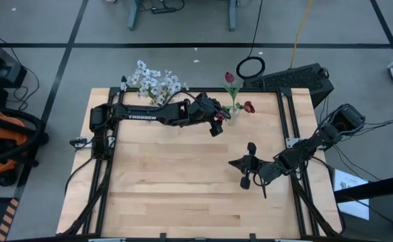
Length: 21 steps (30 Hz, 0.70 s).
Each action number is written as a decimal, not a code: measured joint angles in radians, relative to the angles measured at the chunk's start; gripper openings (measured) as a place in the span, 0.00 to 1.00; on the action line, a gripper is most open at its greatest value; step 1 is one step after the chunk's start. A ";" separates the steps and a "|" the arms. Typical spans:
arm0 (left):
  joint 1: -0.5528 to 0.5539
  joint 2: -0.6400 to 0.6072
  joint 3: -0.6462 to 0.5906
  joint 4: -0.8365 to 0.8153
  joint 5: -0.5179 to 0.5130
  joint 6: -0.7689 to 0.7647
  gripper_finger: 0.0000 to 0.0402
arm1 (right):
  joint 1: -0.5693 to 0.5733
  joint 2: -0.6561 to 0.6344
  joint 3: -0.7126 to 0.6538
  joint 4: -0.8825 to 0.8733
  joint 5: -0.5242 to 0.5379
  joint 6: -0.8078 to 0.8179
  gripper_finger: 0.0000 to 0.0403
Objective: Sort flowers into vase by color
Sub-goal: Put the red tulip into the transparent vase
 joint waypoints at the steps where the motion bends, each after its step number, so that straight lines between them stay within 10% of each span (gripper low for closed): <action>1: 0.000 0.000 0.000 -0.003 0.000 -0.002 0.68 | 0.000 0.000 0.000 0.000 0.000 0.000 0.00; 12: 0.000 0.000 0.000 -0.041 -0.028 -0.059 0.52 | 0.000 0.000 0.000 -0.002 0.000 -0.008 0.00; 21: 0.012 0.000 -0.024 -0.016 -0.032 -0.073 0.75 | 0.000 0.000 0.000 -0.004 0.000 -0.008 0.00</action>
